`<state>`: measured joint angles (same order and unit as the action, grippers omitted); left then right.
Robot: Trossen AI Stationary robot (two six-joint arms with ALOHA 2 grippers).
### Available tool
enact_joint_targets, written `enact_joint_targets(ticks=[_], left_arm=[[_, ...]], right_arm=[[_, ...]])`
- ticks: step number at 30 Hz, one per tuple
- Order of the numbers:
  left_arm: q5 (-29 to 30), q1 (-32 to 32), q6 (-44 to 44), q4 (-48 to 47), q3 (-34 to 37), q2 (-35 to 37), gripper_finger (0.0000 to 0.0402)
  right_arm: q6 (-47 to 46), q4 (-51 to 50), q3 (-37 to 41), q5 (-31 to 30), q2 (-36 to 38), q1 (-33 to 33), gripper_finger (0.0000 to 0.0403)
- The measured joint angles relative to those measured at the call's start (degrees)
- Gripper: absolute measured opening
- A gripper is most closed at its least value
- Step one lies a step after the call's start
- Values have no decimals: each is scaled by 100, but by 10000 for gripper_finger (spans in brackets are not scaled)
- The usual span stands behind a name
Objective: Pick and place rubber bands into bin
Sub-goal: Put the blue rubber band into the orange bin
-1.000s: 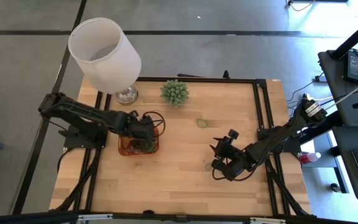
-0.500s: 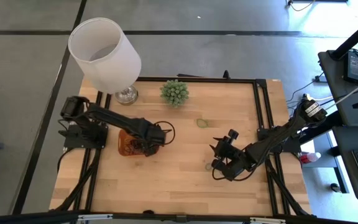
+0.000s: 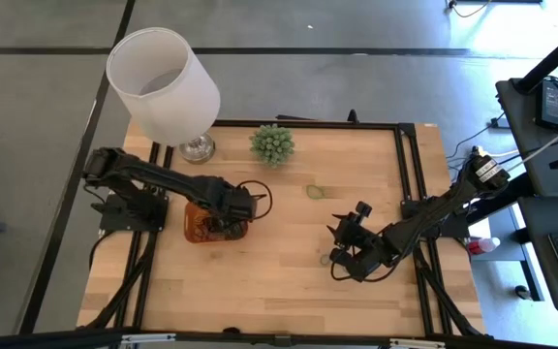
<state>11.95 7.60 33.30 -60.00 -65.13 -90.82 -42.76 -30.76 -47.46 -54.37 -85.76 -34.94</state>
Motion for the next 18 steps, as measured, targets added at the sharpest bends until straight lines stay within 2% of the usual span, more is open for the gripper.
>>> enact_joint_targets(ticks=[4,8,11,15,18], left_arm=[[216,0,99,-125,-165,391,154],[1022,45,404,128,-194,809,143],[1484,134,188,567,-192,1014,127],[1475,190,-500,1336,-178,1054,87],[1244,187,-948,1869,-178,934,41]], right_arm=[[67,3,0,2,0,0,172],[126,7,0,1,0,0,172],[144,9,0,2,0,0,172],[144,11,0,2,0,0,172],[145,15,0,2,0,0,172]])
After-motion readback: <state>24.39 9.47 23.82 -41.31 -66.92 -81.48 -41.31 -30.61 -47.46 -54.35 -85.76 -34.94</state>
